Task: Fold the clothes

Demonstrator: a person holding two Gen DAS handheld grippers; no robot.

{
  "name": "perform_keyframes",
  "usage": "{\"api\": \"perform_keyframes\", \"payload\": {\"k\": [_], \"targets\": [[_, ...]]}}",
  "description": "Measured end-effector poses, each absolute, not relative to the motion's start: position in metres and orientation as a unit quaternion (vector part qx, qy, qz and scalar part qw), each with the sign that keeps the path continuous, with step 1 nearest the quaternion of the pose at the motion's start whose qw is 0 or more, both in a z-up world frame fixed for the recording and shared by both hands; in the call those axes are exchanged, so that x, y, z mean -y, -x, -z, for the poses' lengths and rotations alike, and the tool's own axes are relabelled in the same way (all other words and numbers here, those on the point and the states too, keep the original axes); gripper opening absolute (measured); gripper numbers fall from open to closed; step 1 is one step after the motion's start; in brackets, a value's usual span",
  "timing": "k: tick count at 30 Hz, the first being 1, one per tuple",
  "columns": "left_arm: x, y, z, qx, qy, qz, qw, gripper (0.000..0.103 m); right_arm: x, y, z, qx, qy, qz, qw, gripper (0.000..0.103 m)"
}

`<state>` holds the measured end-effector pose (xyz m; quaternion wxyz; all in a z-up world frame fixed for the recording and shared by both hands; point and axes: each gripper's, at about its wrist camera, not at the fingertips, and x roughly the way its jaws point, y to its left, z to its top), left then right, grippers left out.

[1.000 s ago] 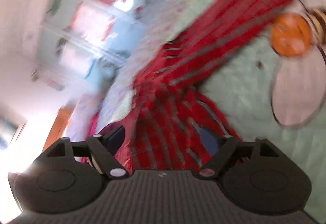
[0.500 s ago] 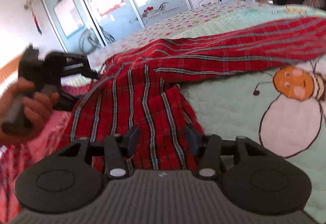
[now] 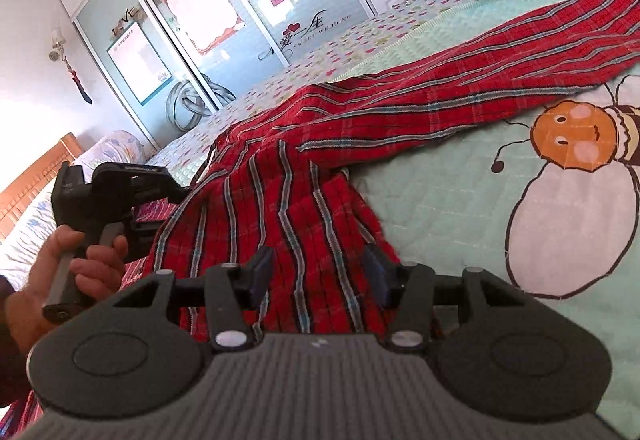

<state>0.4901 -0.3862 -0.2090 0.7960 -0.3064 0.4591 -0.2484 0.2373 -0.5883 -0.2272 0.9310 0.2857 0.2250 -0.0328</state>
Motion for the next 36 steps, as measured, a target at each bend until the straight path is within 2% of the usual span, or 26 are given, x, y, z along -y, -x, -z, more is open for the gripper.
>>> {"api": "perform_keyframes", "payload": {"k": [4,7,11,19,22,23,24,26,29,32,36], "targets": [[0.391,-0.491,0.206,-0.464,0.29,0.252,0.798,0.018,0.589,-0.237,0.228,-0.224,-0.287,0.032,0.931,0.052],[0.391,-0.488,0.199,-0.468,0.262,0.25,0.806,0.008,0.588,-0.238,0.228,-0.224,-0.286,0.032,0.931,0.052],[0.376,-0.479,0.176,-0.45,0.229,0.227,0.833,0.006,0.587,-0.238,0.227,-0.225,-0.284,0.034,0.932,0.052],[0.358,-0.49,0.179,-0.474,0.168,0.19,0.843,0.0,0.586,-0.239,0.227,-0.226,-0.279,0.035,0.933,0.052],[0.351,-0.489,0.176,-0.468,0.239,0.231,0.819,0.005,0.586,-0.239,0.227,-0.226,-0.278,0.036,0.933,0.052],[0.354,-0.488,0.177,-0.468,0.24,0.233,0.818,0.015,0.586,-0.239,0.227,-0.226,-0.277,0.036,0.933,0.052],[0.356,-0.487,0.179,-0.472,0.239,0.236,0.815,0.03,0.586,-0.239,0.227,-0.226,-0.277,0.037,0.933,0.052],[0.364,-0.484,0.185,-0.481,0.238,0.236,0.81,0.04,0.586,-0.239,0.227,-0.226,-0.277,0.036,0.933,0.052],[0.371,-0.477,0.192,-0.486,0.239,0.239,0.806,0.041,0.586,-0.239,0.227,-0.225,-0.278,0.036,0.933,0.052],[0.369,-0.471,0.195,-0.493,0.275,0.243,0.789,0.048,0.587,-0.238,0.227,-0.224,-0.281,0.035,0.932,0.052],[0.375,-0.456,0.203,-0.514,0.305,0.264,0.757,0.048,0.588,-0.238,0.228,-0.222,-0.285,0.035,0.932,0.052]]}}
